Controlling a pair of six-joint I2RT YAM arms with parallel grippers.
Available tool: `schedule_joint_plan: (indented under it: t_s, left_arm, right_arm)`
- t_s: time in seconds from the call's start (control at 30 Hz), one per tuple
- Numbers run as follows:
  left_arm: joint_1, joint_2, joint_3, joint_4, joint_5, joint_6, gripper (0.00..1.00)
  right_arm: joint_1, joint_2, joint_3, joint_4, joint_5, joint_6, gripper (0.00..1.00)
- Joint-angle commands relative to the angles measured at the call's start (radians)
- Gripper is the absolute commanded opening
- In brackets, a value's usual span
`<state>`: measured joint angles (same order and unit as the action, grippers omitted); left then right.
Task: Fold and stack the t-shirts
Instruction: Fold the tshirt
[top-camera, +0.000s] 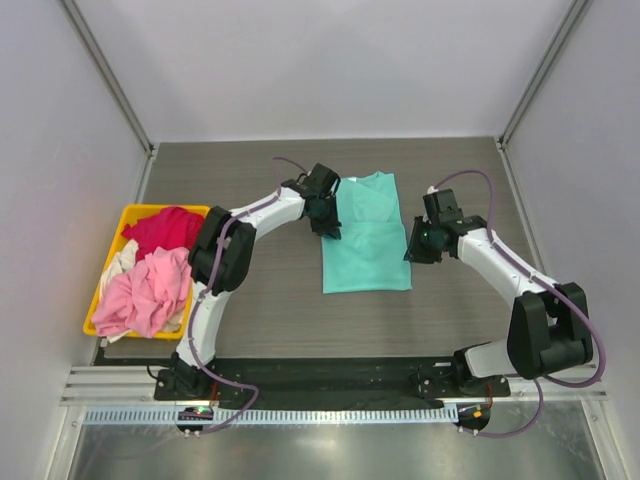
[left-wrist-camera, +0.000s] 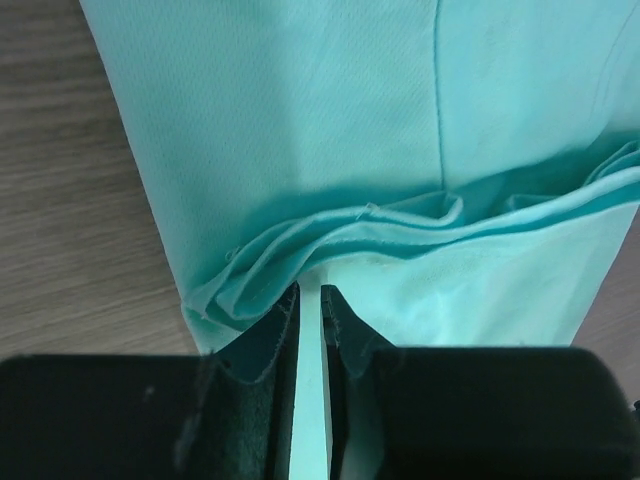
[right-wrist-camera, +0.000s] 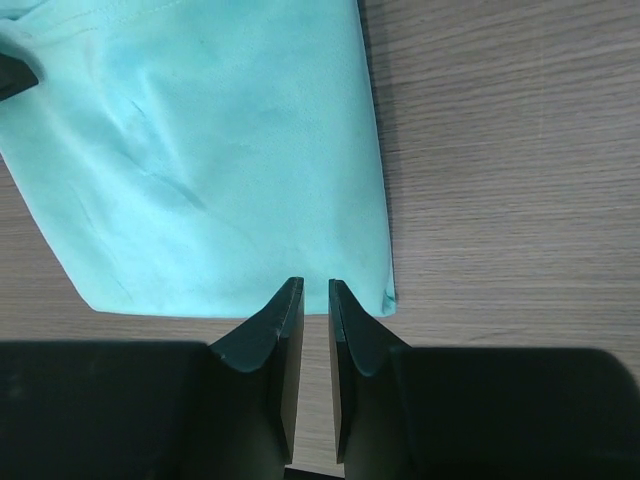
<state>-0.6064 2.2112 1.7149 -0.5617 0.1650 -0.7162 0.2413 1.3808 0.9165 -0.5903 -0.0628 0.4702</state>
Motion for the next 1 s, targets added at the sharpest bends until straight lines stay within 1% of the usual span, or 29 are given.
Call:
schedule_joint_plan:
  t_s: [0.0, 0.1, 0.33, 0.53, 0.63, 0.67, 0.77, 0.83, 0.93, 0.97]
  left_arm:
    - [0.002, 0.019, 0.083, -0.05, -0.062, 0.029, 0.14]
    - [0.004, 0.041, 0.112, -0.069, -0.097, 0.037, 0.14]
    - [0.019, 0.074, 0.146, -0.087, -0.12, 0.067, 0.14]
    - [0.023, 0.082, 0.204, -0.095, -0.145, 0.113, 0.15]
    - [0.023, 0.074, 0.25, -0.133, -0.145, 0.13, 0.16]
    - [0.023, 0.056, 0.255, -0.141, -0.137, 0.132, 0.16]
    - [0.023, 0.007, 0.239, -0.165, -0.13, 0.129, 0.2]
    - [0.022, -0.054, 0.216, -0.188, -0.121, 0.117, 0.22]
    - [0.014, -0.154, 0.126, -0.213, -0.087, 0.107, 0.27]
    - [0.013, -0.185, 0.041, -0.201, -0.084, 0.098, 0.31]
  right_arm:
    - [0.006, -0.006, 0.062, 0.038, -0.012, -0.018, 0.22]
    - [0.007, 0.006, 0.074, 0.041, -0.012, -0.016, 0.22]
    - [0.009, 0.024, 0.088, 0.049, -0.014, -0.021, 0.22]
    - [0.009, 0.037, 0.085, 0.05, -0.008, -0.025, 0.22]
    - [0.009, 0.043, 0.07, 0.049, -0.008, -0.025, 0.23]
    - [0.01, 0.041, 0.065, 0.047, -0.011, -0.027, 0.24]
    - [0.009, 0.026, 0.036, 0.046, -0.011, -0.019, 0.27]
    - [0.01, 0.024, 0.021, 0.044, -0.011, -0.015, 0.29]
    - [0.009, 0.046, 0.018, 0.027, -0.002, 0.001, 0.33]
    - [0.009, 0.05, 0.018, 0.021, -0.002, 0.002, 0.34]
